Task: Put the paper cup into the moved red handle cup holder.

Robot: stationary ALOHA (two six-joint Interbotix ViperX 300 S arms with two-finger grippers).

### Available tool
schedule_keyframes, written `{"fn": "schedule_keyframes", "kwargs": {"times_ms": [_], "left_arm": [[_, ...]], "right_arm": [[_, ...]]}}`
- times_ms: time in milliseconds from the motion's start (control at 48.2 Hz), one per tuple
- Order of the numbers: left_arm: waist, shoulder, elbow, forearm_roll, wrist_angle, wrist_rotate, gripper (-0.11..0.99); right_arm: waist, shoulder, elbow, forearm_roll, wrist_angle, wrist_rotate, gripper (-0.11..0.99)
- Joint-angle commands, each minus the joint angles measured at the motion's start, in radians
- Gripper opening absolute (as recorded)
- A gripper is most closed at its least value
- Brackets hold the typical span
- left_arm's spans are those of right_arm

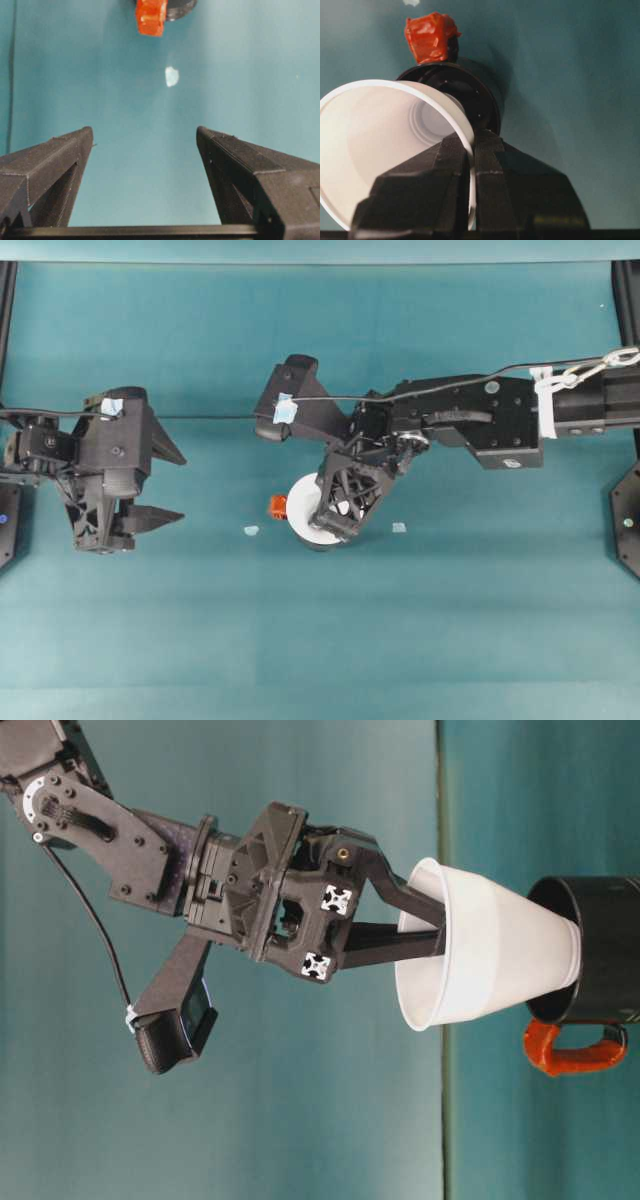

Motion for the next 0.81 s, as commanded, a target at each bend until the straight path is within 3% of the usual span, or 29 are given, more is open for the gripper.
{"fn": "schedule_keyframes", "kwargs": {"times_ms": [0, 124, 539, 684, 788], "left_arm": [[-0.002, -0.008, -0.012, 0.003, -0.005, 0.002, 0.92], [-0.002, -0.008, -0.011, 0.002, -0.005, 0.002, 0.92], [-0.002, -0.008, -0.014, 0.002, -0.005, 0.002, 0.92], [-0.002, -0.008, -0.014, 0.002, -0.005, 0.002, 0.92], [-0.002, -0.008, -0.015, 0.002, -0.005, 0.002, 0.92]], "right_arm": [[0.005, -0.012, -0.006, -0.003, 0.0, -0.005, -0.1], [0.005, -0.011, -0.005, 0.006, -0.002, -0.005, -0.1], [0.005, -0.003, -0.006, 0.006, -0.003, -0.005, -0.06], [0.005, -0.002, -0.006, 0.009, 0.002, -0.003, 0.1], [0.005, -0.002, -0.006, 0.012, 0.003, -0.003, 0.35]]}}
